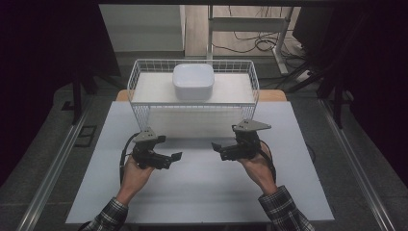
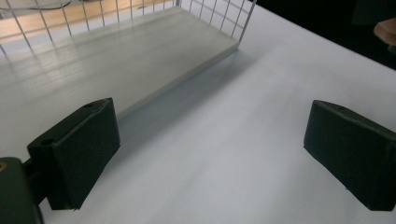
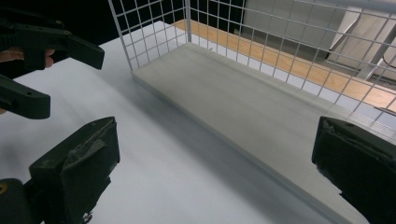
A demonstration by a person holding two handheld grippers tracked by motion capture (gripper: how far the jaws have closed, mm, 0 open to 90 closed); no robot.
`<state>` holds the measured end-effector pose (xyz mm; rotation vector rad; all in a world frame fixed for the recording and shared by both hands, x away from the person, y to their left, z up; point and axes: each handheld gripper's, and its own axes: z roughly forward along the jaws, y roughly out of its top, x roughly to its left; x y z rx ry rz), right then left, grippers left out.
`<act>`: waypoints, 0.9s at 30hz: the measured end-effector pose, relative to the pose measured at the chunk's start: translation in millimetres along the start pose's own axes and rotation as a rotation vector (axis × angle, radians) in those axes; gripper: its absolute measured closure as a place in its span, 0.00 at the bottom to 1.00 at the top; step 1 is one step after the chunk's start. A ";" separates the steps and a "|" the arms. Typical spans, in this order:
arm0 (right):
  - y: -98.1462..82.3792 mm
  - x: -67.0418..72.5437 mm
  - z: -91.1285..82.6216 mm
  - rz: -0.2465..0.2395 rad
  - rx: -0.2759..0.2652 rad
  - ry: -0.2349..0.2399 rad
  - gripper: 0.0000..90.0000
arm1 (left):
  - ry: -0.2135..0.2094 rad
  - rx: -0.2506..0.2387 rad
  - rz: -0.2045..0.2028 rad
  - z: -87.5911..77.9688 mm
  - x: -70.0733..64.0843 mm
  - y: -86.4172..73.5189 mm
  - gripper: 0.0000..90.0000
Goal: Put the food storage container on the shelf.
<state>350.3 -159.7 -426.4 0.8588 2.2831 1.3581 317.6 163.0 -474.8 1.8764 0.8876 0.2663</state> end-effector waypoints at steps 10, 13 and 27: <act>-19.1 1.3 -19.5 -0.016 0.012 0.004 0.01 | 0.023 0.006 0.021 -17.4 -9.0 -13.4 0.03; -24.7 3.0 -26.4 -0.016 0.016 0.001 0.01 | 0.037 -0.003 0.014 -25.5 -10.0 -19.5 0.03; -61.6 0.5 -53.5 -0.020 0.014 -0.043 0.02 | 0.066 -0.008 -0.025 -41.2 -13.3 -48.5 0.03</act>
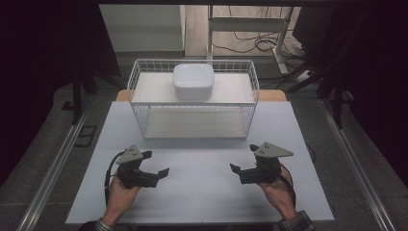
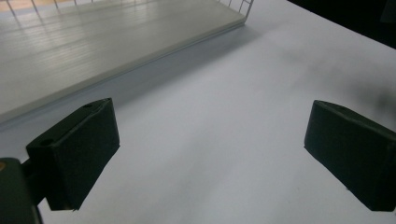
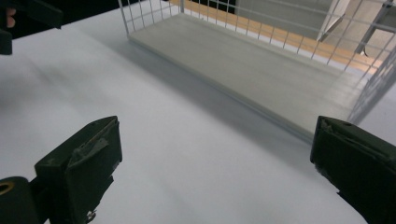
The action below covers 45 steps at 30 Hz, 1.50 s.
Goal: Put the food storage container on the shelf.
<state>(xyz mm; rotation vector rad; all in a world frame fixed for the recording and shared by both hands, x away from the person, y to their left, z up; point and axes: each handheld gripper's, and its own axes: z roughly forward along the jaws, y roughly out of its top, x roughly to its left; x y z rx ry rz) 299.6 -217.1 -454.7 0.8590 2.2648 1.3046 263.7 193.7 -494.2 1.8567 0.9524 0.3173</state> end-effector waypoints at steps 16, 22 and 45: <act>-40.2 -2.1 -23.1 0.072 0.051 -0.035 0.02 | 0.051 0.049 -0.008 -25.8 -2.4 -37.3 0.03; -52.2 -1.2 -30.1 0.094 0.076 -0.049 0.02 | 0.046 0.058 -0.014 -33.3 -3.4 -47.8 0.03; -91.2 5.9 -38.2 0.135 0.309 -0.037 0.00 | 0.046 0.151 -0.076 -37.5 -0.5 -65.1 0.03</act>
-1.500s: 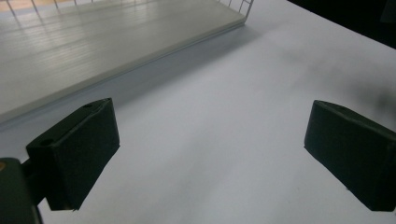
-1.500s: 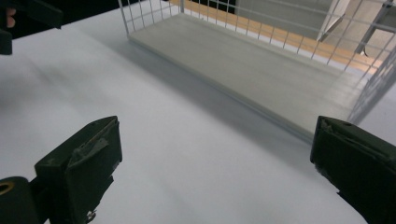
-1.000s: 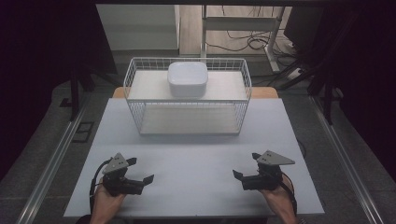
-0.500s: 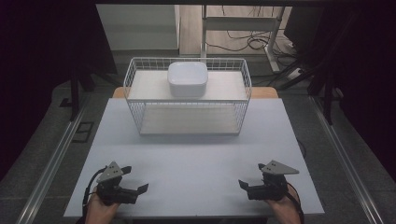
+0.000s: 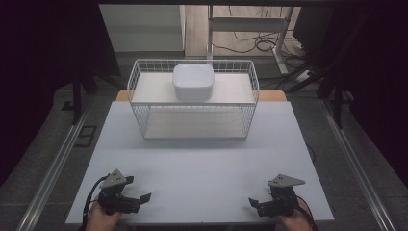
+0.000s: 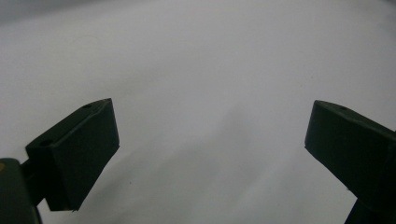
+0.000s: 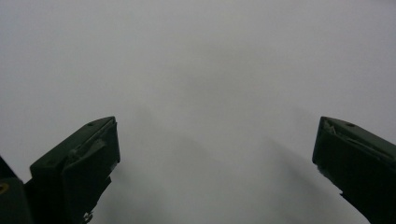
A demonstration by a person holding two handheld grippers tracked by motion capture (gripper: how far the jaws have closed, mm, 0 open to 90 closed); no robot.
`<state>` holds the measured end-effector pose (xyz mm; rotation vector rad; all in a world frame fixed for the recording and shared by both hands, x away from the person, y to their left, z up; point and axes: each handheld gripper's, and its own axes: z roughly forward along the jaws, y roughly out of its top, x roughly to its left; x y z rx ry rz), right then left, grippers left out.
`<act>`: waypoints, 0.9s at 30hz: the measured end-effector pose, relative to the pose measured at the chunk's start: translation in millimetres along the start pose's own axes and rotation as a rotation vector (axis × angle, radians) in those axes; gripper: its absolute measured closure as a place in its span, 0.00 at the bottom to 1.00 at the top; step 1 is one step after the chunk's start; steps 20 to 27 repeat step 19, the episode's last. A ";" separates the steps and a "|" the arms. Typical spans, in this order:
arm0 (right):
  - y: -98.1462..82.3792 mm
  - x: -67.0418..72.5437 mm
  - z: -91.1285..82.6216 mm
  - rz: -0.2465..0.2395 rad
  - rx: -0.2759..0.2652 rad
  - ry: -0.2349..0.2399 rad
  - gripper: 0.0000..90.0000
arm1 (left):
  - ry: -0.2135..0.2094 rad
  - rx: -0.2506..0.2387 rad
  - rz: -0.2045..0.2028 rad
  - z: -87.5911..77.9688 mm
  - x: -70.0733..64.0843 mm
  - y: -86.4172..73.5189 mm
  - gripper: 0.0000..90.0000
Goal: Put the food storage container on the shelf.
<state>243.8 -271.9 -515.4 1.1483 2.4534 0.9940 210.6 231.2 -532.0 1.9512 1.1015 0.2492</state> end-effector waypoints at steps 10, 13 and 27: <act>-2.2 -4.8 -0.7 0.058 -0.002 -0.005 0.03 | 0.016 0.030 0.012 3.4 -2.1 1.1 0.04; -2.1 -5.0 0.8 0.064 0.009 0.004 0.04 | 0.022 0.037 0.006 4.2 -2.0 1.3 0.04; -1.9 -5.0 1.9 0.056 0.021 0.010 0.05 | 0.031 0.044 -0.004 5.0 -1.2 1.9 0.05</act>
